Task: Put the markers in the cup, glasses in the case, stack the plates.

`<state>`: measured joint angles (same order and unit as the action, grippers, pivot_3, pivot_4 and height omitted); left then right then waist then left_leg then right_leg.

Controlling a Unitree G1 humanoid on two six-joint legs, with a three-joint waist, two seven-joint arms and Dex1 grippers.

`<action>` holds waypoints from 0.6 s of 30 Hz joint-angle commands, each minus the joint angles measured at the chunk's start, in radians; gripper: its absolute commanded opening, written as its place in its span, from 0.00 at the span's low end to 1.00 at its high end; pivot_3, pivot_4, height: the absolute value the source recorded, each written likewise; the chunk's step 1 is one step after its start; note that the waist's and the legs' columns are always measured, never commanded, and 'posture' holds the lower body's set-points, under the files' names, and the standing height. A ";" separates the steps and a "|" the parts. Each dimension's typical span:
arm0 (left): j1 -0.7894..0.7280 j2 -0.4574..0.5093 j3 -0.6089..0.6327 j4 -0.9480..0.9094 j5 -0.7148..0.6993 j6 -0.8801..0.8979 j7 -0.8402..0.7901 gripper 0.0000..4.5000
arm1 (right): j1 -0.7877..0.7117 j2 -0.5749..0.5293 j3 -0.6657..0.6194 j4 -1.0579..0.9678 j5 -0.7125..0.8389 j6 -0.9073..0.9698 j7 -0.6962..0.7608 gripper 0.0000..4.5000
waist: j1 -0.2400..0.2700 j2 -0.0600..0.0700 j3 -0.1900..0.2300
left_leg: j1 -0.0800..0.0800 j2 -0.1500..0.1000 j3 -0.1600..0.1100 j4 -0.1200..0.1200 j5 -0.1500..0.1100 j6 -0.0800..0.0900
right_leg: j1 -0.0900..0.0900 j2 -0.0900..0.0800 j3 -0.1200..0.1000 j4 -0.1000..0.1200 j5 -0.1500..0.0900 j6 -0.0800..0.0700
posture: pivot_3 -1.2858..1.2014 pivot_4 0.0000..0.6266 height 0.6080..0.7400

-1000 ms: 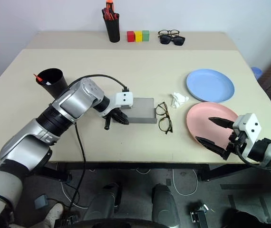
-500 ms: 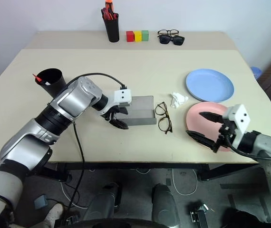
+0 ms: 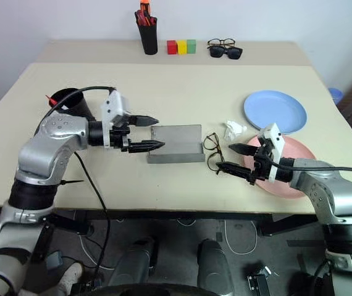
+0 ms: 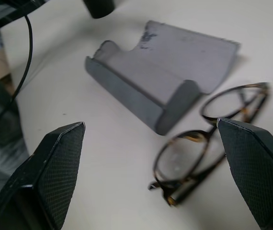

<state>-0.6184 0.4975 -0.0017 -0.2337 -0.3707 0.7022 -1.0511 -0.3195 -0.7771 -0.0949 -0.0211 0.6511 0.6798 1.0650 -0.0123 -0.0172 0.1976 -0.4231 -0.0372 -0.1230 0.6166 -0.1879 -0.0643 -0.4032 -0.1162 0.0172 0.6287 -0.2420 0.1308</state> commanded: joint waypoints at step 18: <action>0.291 0.123 -0.004 -0.285 -0.056 -0.093 0.124 0.80 | -0.374 0.091 0.207 0.525 -0.227 -0.026 0.256 1.00 | -0.007 0.000 0.000 | 0.004 0.001 0.003 -0.003 0.000 0.000 | 0.001 0.000 0.001 0.000 0.000 -0.001 | 0.52 0.24 1.00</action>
<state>-0.3271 0.6137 -0.0227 -0.4768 -0.4066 0.6157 -0.9440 -0.6664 -0.6897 0.1127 0.4949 0.4333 0.6691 1.2983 -0.0188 -0.0168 0.1976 -0.4191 -0.0363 -0.1205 0.6139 -0.1879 -0.0643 -0.4022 -0.1164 0.0178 0.6288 -0.2416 0.1297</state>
